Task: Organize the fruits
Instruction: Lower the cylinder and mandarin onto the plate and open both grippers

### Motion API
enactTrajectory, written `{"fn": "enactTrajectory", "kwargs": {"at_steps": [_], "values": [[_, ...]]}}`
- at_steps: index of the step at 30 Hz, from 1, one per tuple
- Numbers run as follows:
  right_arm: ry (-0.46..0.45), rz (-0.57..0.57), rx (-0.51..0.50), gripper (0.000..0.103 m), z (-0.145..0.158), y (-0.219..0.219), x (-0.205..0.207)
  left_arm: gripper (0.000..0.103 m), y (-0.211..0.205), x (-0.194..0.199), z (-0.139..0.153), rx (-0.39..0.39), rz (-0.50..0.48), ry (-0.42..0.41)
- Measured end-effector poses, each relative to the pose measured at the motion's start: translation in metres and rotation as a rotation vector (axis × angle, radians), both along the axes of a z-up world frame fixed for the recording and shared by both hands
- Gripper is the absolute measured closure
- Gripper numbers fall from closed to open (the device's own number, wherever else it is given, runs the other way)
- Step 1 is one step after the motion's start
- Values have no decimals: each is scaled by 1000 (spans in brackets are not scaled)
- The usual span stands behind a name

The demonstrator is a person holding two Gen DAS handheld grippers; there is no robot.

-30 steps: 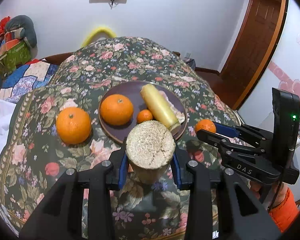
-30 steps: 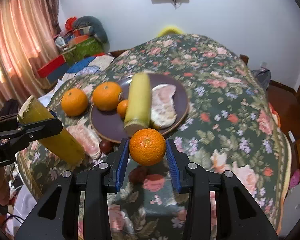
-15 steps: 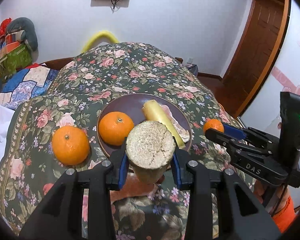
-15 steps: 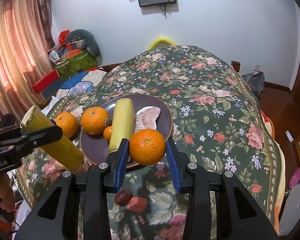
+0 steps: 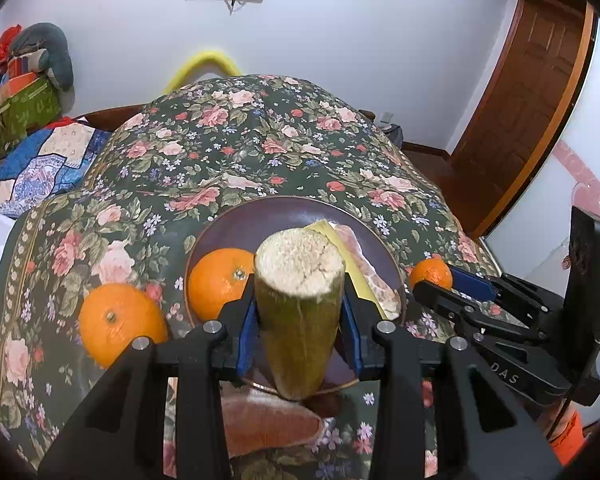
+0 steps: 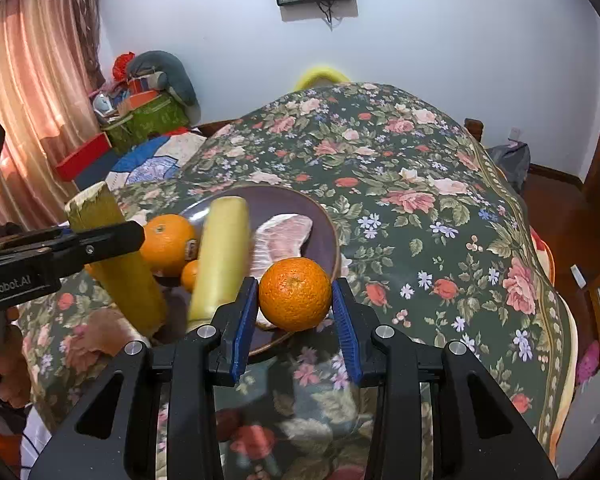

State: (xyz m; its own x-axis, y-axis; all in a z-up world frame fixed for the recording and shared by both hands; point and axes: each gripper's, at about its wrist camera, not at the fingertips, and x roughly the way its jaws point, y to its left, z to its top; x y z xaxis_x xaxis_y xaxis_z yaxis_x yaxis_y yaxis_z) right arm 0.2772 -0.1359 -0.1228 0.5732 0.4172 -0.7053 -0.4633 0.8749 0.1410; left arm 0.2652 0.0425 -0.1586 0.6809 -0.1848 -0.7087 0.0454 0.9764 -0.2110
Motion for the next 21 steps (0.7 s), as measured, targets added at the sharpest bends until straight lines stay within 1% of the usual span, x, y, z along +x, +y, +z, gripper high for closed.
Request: {"fn": "enactTrajectory", "kwargs": {"at_steps": [7, 12, 19, 21], "values": [[19, -3, -21, 69, -4, 0, 22, 67, -6, 14, -6, 24, -15, 11], [39, 1, -21, 69, -8, 6, 35, 67, -3, 24, -10, 24, 1, 18], [58, 27, -34, 69, -20, 17, 39, 67, 4, 30, -14, 3, 14, 21], [60, 26, -39, 68, -22, 18, 40, 67, 6, 29, -12, 12, 27, 6]]}}
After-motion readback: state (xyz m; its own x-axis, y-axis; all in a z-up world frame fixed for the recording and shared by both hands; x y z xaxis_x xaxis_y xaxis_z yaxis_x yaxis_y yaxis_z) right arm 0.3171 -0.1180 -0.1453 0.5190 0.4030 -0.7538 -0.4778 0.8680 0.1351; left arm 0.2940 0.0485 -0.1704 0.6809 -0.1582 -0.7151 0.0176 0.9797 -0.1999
